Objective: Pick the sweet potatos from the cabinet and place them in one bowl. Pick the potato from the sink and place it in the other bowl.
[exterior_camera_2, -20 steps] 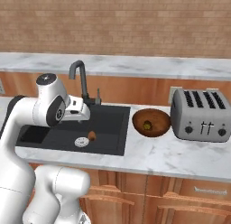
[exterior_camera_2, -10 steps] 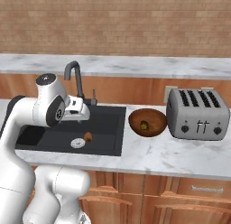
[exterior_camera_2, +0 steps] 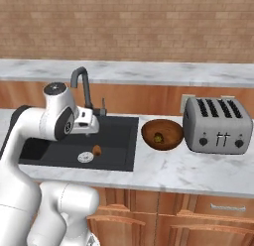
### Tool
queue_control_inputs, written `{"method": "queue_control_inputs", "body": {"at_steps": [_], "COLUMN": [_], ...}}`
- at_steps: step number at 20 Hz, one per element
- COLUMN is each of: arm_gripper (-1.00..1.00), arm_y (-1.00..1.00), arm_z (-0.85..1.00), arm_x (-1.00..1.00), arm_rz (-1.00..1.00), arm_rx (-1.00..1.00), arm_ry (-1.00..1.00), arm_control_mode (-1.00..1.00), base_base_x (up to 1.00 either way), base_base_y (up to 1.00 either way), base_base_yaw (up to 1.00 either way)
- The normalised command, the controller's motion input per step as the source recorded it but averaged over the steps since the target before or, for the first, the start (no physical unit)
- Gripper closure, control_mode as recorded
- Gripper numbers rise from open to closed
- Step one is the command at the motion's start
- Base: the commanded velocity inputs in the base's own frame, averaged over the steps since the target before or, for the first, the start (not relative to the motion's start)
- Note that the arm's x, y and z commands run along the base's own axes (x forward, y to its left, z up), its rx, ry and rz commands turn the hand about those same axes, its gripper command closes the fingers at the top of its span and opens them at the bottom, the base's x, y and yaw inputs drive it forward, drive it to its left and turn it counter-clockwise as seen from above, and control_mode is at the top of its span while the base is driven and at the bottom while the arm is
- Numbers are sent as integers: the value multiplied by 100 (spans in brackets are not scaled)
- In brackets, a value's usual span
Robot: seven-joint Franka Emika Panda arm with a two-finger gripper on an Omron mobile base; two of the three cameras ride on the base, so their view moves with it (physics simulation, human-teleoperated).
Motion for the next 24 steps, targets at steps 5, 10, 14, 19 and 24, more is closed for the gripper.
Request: {"method": "queue_control_inputs", "body": {"at_steps": [5,10,14,19,24], "arm_gripper": [-100,-100,-100,-100,-100], "arm_y": [0,6,37,37,3], "arm_z": [-30,-14,-1,-33,-54], "arm_x": [24,30,28,57,28], "arm_rz": [30,24,-2,-3,0], "arm_rx": [12,4,-2,-5,-1], "arm_ry": [2,3,0,0,0], "arm_control_mode": [-100,-100,-100,-100,-100], "base_base_x": [0,0,0,0,0], "base_base_y": [0,0,0,0,0], "base_base_yaw": [0,0,0,0,0]}}
